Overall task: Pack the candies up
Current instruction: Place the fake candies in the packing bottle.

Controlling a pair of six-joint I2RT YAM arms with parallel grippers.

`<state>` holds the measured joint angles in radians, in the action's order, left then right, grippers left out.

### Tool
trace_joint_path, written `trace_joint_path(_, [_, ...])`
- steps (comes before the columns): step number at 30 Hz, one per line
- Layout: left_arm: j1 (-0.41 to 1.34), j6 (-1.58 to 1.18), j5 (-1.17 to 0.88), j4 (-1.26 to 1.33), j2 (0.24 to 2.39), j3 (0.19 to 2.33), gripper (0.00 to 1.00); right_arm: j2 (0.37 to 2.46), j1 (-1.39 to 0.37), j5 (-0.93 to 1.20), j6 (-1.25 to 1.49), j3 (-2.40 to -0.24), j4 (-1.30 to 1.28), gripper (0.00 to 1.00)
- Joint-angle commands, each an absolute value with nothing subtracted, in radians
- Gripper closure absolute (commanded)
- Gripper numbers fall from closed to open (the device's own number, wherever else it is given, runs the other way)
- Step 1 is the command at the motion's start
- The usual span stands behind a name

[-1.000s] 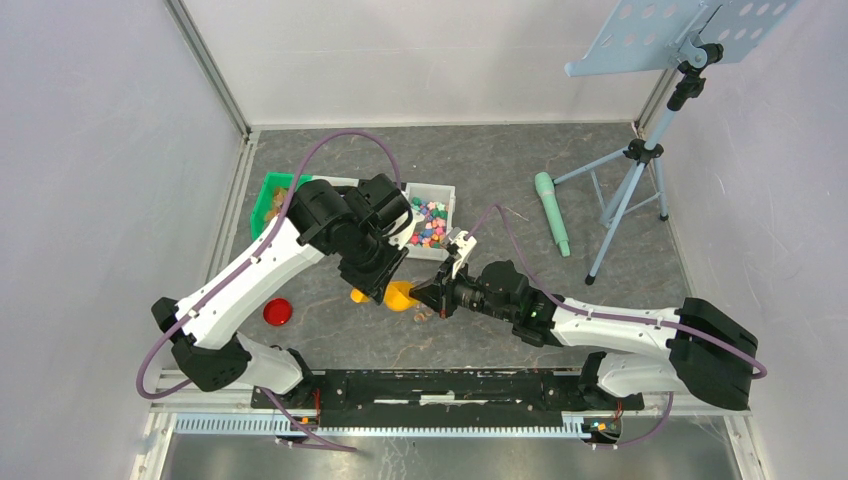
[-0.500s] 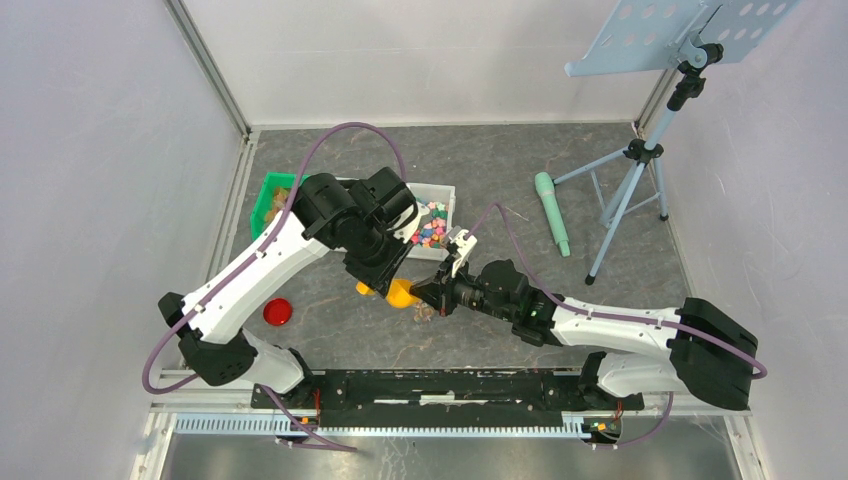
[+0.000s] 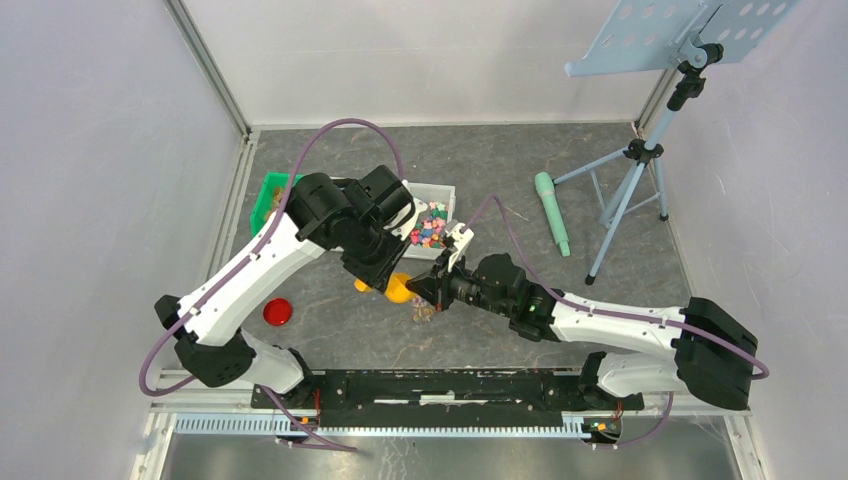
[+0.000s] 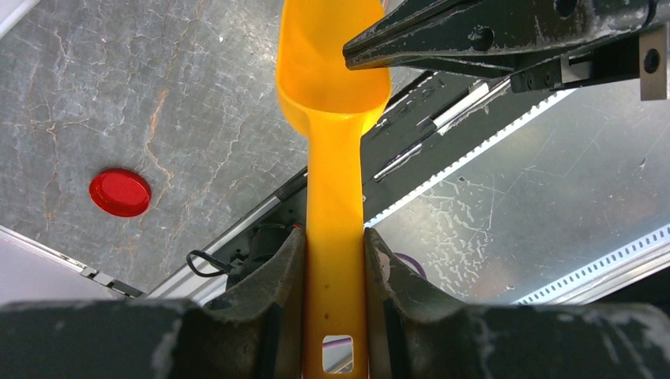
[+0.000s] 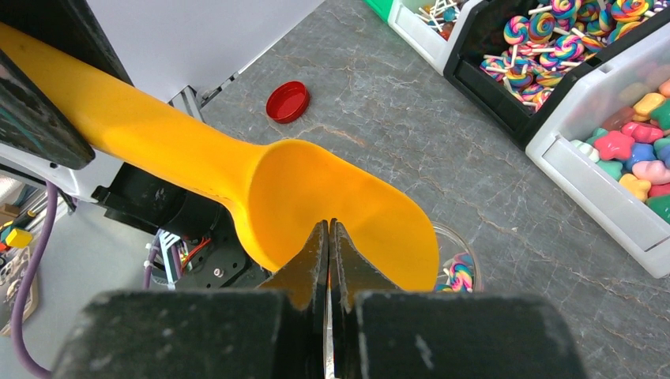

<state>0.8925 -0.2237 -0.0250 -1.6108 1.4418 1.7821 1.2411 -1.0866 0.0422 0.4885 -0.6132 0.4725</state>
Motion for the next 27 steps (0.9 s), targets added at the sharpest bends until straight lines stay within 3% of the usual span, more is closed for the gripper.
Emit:
trace_joint_path(1, [0.888, -0.239, 0.037, -1.604, 1.370, 1.812, 0.98, 1.200, -1.098, 0.022, 0.462, -0.702, 0.382, 0.97])
trace_joint_path(5, [0.889, -0.244, 0.055, -1.602, 1.312, 1.806, 0.98, 1.153, -1.077, -0.046, 0.438, -0.756, 0.337, 0.91])
trace_joint_path(8, [0.888, -0.210, 0.077, -1.544, 1.244, 1.748, 0.98, 1.110, -1.069, -0.111, 0.439, -0.769, 0.327, 0.80])
trace_joint_path(18, [0.888, 0.081, 0.108, -0.916, 0.770, 1.186, 0.98, 0.905, -1.069, -0.315, 0.424, -0.727, 0.315, 0.03])
trace_joint_path(24, [0.888, 0.173, 0.234, -0.675, 0.602, 0.980, 0.98, 0.840, -1.069, -0.349, 0.313, -0.707, 0.205, 0.02])
trace_joint_path(27, [0.888, 0.145, 0.386, -0.705, 0.633, 0.982, 0.98, 0.831, -1.069, -0.378, 0.317, -0.696, 0.112, 0.02])
